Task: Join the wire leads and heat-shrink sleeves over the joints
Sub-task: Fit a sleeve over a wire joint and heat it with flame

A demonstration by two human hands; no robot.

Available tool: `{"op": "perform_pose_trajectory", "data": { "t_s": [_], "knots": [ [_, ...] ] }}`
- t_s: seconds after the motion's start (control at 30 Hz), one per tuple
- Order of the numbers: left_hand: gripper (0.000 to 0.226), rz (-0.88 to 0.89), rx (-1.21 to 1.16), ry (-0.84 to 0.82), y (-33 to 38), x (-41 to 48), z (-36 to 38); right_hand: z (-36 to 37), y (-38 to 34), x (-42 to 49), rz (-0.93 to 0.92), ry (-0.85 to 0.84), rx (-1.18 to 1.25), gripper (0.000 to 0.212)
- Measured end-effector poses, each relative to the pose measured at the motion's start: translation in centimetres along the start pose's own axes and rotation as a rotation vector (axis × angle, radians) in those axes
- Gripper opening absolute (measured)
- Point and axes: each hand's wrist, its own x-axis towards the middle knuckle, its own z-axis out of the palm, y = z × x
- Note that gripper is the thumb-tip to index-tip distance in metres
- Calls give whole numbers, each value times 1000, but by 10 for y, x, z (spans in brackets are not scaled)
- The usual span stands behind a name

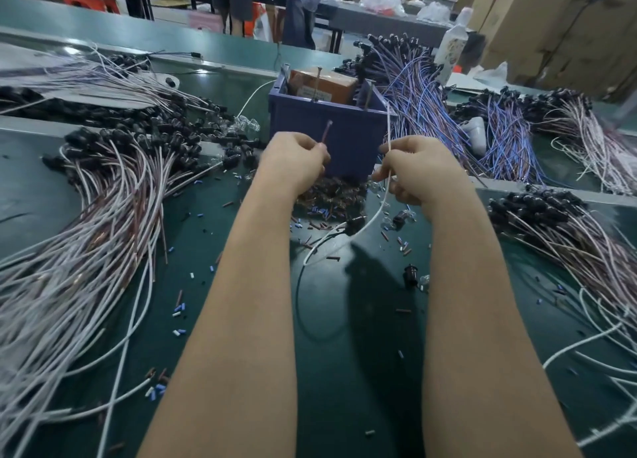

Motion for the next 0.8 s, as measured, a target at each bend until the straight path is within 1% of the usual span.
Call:
{"op": "perform_pose_trajectory", "data": {
  "t_s": [0.07, 0.13, 0.2, 0.23, 0.3, 0.4, 0.53, 0.63, 0.8],
  "knots": [
    [20, -7, -77, 90, -2, 4, 4, 3, 0, 0, -15, -65, -34, 31],
    [14, 16, -116, 169, -3, 5, 8, 6, 0, -1, -35, -103, -79, 37],
    [5, 25, -180, 213, -2, 6, 11, 7, 0, 0, -68, -97, -112, 43],
    [5, 25, -219, 223, -1, 5, 12, 8, 0, 0, -86, -83, -120, 44],
    [11, 23, -269, 235, -1, 5, 13, 8, -1, 0, -108, -58, -118, 42],
    [20, 14, -256, 247, -3, 7, 12, 7, -1, 0, -115, -49, -109, 39],
    [19, 20, -264, 239, -4, 7, 13, 7, 1, 3, -169, 31, -124, 40],
    [14, 40, -261, 219, -4, 7, 16, 8, 2, 4, -193, 82, -139, 40],
    [16, 52, -270, 168, -5, 5, 20, 13, 5, 4, -231, 133, -187, 36]
  ]
}}
